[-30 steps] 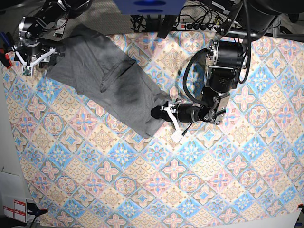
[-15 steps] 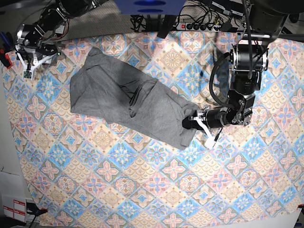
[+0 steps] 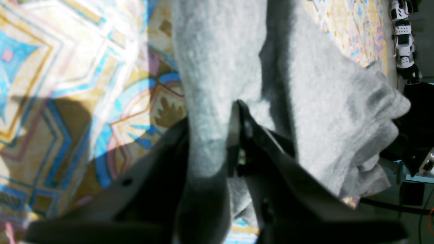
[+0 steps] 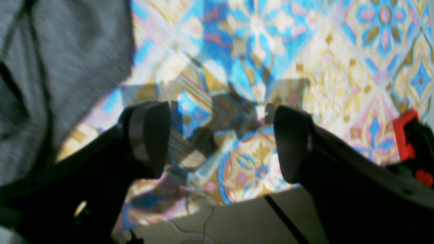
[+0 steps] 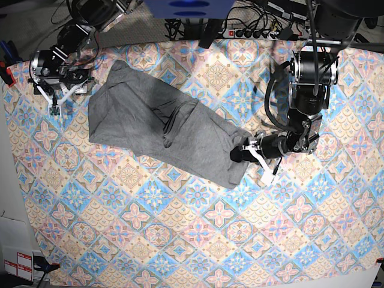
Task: Fold the T-shirt properly
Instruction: 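Move the right gripper to the shirt's other end and grasp it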
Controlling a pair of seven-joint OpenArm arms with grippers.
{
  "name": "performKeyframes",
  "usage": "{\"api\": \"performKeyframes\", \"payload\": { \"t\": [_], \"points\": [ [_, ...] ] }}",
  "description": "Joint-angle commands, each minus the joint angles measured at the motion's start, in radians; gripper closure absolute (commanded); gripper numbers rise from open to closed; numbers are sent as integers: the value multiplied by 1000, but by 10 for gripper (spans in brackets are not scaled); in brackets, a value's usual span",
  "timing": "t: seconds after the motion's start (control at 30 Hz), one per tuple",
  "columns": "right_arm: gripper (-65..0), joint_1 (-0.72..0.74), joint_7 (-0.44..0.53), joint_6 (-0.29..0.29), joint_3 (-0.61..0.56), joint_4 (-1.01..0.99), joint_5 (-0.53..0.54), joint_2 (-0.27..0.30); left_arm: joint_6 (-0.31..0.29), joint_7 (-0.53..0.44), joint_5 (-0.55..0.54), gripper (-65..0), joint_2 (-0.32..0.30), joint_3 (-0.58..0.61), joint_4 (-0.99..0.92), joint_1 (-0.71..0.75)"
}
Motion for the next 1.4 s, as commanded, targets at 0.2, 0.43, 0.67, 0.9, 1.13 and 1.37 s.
{"api": "performKeyframes", "payload": {
  "t": [0.2, 0.43, 0.67, 0.9, 1.13, 1.37],
  "points": [
    [-454, 111, -109, -5, -12, -24, 5, 6, 22, 57, 63, -30, -3, 7, -3, 15],
    [-456, 117, -175, -5, -165, -14, 9, 6, 22, 57, 63, -30, -3, 7, -3, 15],
    [-456, 134, -210, -5, -163, -22, 137, 6, 22, 58, 63, -30, -3, 7, -3, 15],
    [-453, 136, -261, -5, -160, -120, 242, 6, 22, 65, 63, -30, -3, 7, -3, 10],
    [-456, 131, -253, -5, -114, -123, 241, 6, 22, 65, 63, -30, -3, 7, -3, 10],
    [-457, 111, -254, -5, -110, -117, 241, 23, 22, 65, 63, -31, -3, 7, -3, 9]
  ]
}}
